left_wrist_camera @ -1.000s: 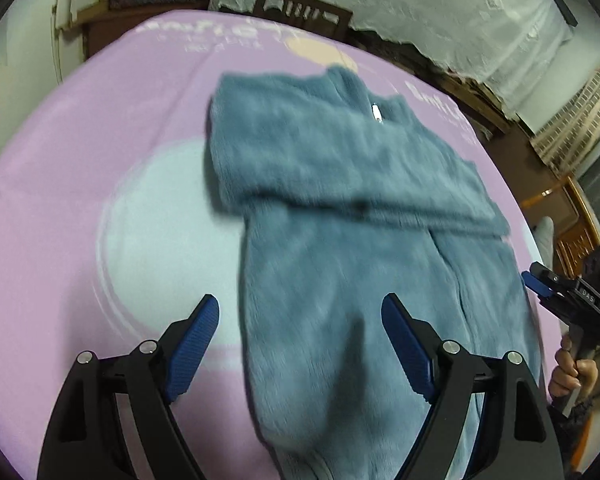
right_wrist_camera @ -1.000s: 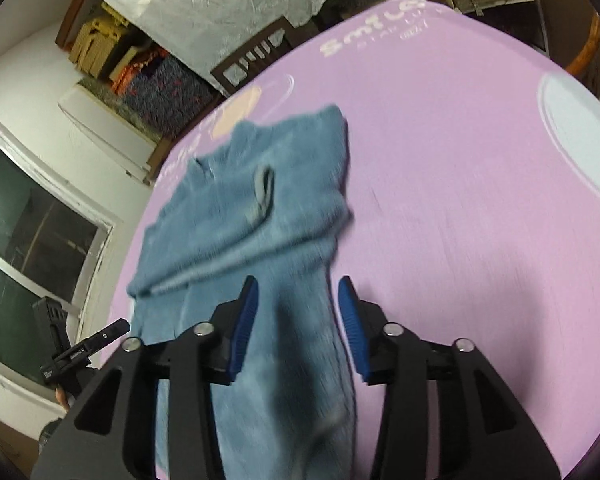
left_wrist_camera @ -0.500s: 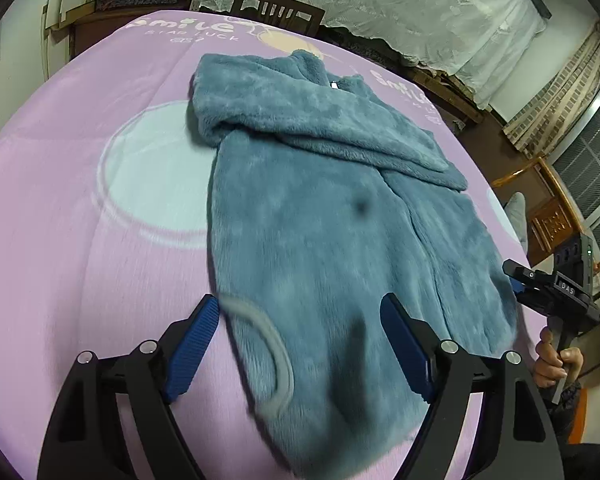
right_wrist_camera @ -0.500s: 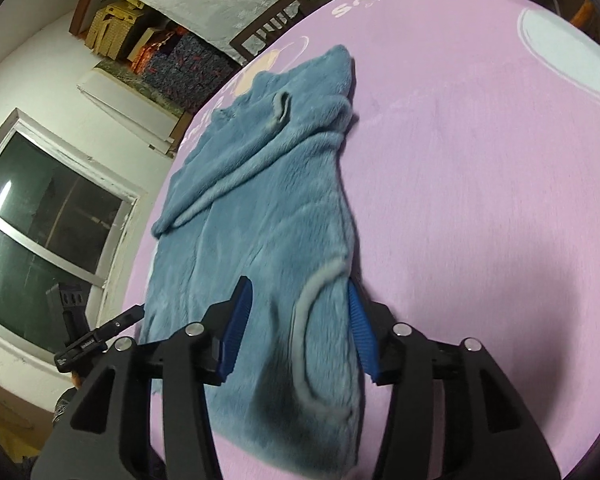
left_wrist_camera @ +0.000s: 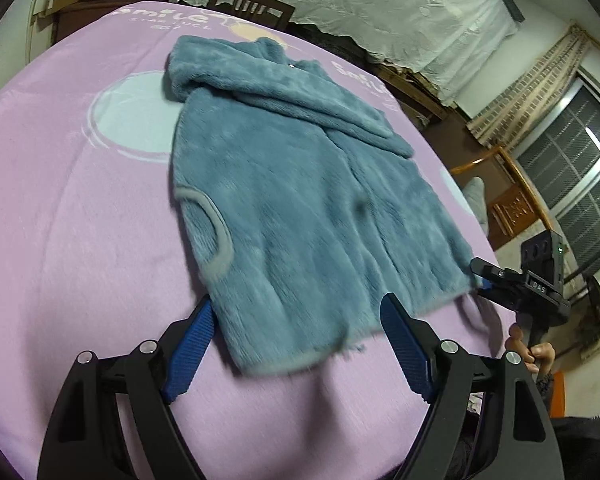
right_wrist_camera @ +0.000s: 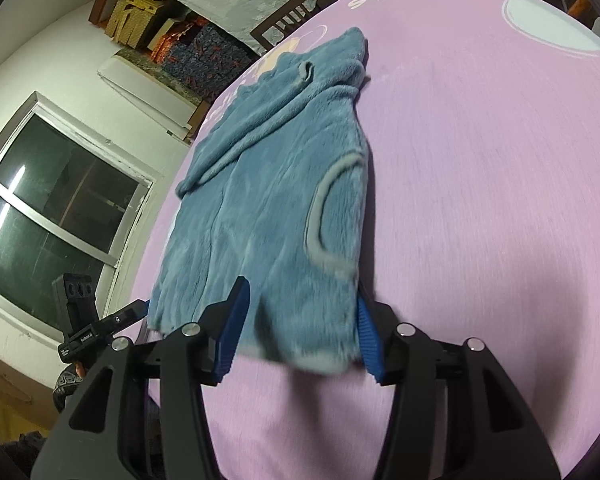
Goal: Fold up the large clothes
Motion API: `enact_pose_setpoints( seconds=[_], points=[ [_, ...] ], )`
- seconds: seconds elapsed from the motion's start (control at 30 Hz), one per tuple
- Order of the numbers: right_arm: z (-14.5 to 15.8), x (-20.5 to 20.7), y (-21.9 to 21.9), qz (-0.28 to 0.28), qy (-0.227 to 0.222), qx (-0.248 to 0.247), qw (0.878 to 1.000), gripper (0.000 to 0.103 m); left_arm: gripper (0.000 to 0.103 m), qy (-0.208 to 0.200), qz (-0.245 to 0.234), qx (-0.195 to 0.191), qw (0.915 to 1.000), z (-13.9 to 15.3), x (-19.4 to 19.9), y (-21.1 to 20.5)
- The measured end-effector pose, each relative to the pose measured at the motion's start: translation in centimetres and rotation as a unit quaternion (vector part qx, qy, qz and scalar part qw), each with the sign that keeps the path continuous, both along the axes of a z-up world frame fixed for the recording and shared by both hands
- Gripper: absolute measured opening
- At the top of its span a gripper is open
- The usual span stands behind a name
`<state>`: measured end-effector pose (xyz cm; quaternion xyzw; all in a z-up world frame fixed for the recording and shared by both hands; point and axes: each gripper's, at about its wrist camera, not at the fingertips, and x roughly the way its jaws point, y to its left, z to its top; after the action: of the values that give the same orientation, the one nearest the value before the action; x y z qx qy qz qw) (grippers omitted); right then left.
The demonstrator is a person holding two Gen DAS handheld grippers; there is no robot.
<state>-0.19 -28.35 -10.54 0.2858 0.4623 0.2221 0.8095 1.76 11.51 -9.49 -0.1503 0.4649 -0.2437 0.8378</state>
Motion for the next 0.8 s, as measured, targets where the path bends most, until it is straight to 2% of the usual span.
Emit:
enact_pose_setpoints(
  seconds=[0.2, 0.47, 0.5, 0.57, 0.6, 0.63, 0.7, 0.8],
  points=[
    [0.0, -1.7, 0.2, 0.014, -0.005, 0.005, 1.0, 0.05, 0.082, -0.007, -0.008, -0.011, 0.9999, -0.2, 0.1, -0.2],
    [-0.1, -1.2, 0.1, 0.006, -0.007, 0.016, 1.0, 0.048, 0.063, -0.009, -0.002, -0.016, 0.9998, -0.4, 0.7, 0.3],
    [-0.1, -1.1, 0.0, 0.003, -0.006, 0.016, 1.0, 0.048, 0.06, -0.009, -0.002, -0.017, 0.9998, -0.5, 0.8, 0.3],
    [-0.1, -1.0, -0.2, 0.0, -0.007, 0.017, 1.0, 0.047, 0.045, -0.009, 0.0, -0.009, 0.9999, -0.6, 0.9, 0.4],
    [-0.1, -0.9, -0.2, 0.0, -0.008, 0.016, 1.0, 0.045, 0.033, -0.008, 0.002, -0.005, 1.0, -0.7, 1.0, 0.5],
    [-0.1, -0.9, -0.2, 0.0, -0.01, 0.009, 1.0, 0.042, 0.027, -0.005, 0.006, -0.003, 1.0, -0.8, 1.3, 0.7],
    [-0.2, -0.9, -0.1, -0.002, -0.008, 0.006, 1.0, 0.027, 0.019, -0.001, 0.008, -0.012, 0.9999, -0.9, 1.6, 1.2],
    [-0.4, -0.8, -0.1, -0.001, -0.006, 0.011, 1.0, 0.021, 0.015, -0.003, 0.011, -0.018, 0.9998, -0.5, 1.9, 1.5]
  ],
)
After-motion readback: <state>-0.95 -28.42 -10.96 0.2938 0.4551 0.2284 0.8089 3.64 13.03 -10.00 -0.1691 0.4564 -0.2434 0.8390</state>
